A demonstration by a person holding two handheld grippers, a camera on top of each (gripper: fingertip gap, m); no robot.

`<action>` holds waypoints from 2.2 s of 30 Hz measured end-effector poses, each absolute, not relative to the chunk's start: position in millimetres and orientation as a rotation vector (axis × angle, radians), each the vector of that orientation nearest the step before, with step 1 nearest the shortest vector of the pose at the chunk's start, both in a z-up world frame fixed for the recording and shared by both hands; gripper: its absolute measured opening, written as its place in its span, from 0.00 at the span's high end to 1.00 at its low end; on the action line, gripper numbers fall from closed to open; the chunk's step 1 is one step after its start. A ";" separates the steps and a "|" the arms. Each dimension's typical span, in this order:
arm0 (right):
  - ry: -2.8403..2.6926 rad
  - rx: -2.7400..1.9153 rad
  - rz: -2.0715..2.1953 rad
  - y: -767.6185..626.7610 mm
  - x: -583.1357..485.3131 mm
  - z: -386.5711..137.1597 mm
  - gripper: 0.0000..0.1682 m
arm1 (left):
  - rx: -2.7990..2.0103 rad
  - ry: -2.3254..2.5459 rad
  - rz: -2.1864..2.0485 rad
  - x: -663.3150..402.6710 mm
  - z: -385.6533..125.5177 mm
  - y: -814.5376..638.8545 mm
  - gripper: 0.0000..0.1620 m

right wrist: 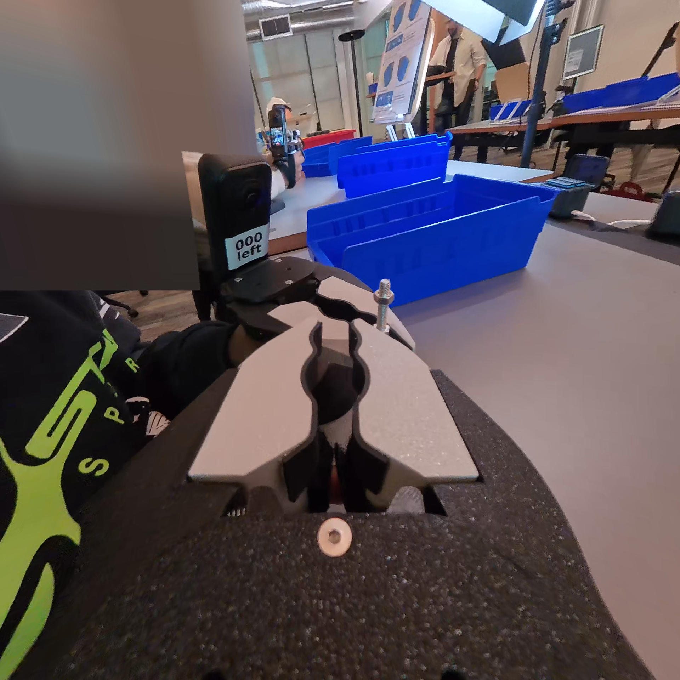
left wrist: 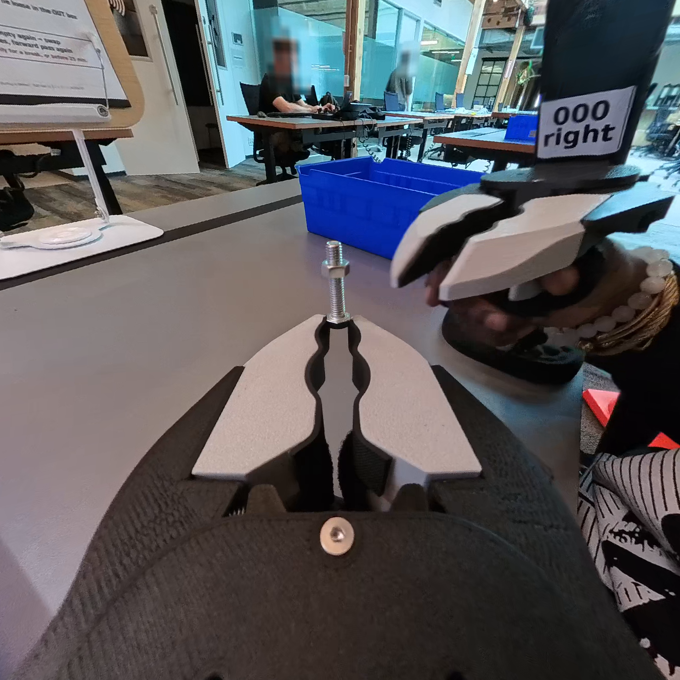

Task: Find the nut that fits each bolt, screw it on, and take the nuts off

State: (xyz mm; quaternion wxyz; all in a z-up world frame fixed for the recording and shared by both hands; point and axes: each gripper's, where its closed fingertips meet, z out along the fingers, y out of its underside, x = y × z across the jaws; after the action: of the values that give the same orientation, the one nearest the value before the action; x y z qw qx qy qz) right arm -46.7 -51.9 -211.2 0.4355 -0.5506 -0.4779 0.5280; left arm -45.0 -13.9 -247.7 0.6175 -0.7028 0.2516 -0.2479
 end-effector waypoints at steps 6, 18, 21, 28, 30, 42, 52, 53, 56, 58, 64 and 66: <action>-1.139 -1.378 1.154 -31.3 -43.3 -198.5 0.91 | -1.620 0.617 -0.537 -41.2 -250.0 -15.5 0.94; -1.216 -1.413 1.047 -22.4 -47.2 -201.7 0.97 | -1.607 0.659 -0.521 -37.2 -250.2 -18.2 0.92; -1.081 -1.450 0.935 9.0 -9.4 -182.3 0.97 | -1.620 0.661 -0.530 -36.6 -251.6 -17.5 0.79; -0.615 -1.749 0.345 136.5 181.2 -173.2 0.97 | -1.621 0.642 -0.531 -38.5 -250.6 -16.3 0.78; -0.519 -1.861 0.286 161.4 219.3 -197.5 0.97 | -1.627 0.636 -0.529 -39.0 -251.0 -15.4 0.78; -0.381 -2.271 0.077 212.6 286.0 -297.6 0.96 | -1.648 0.621 -0.531 -39.8 -252.7 -12.6 0.78; -0.454 -2.389 0.025 206.6 291.1 -316.0 0.93 | -1.644 0.624 -0.523 -39.1 -252.5 -12.8 0.79; -0.455 -2.381 0.024 207.0 290.7 -315.1 0.90 | -1.643 0.624 -0.522 -39.1 -252.2 -12.8 0.79; -0.431 -2.301 0.046 208.1 287.0 -301.7 0.87 | -1.617 0.618 -0.520 -39.8 -247.4 -14.5 0.79; -0.416 -2.210 0.083 205.3 280.0 -284.8 0.83 | -1.585 0.607 -0.530 -41.7 -238.7 -19.7 0.79; -0.467 -1.830 0.279 168.4 229.7 -217.0 0.78 | -1.654 0.619 -0.460 -87.5 -195.5 -39.3 0.79; -0.496 -1.721 0.345 147.7 210.5 -198.1 0.78 | -1.759 0.658 -0.330 -125.3 -188.9 -37.8 0.79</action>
State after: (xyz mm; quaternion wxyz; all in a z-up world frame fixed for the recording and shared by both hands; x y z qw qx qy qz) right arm 210.5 147.7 -198.1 0.6123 -0.7460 -0.2151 0.1498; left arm -125.3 -37.8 -188.9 0.5788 -0.7524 0.2812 -0.1409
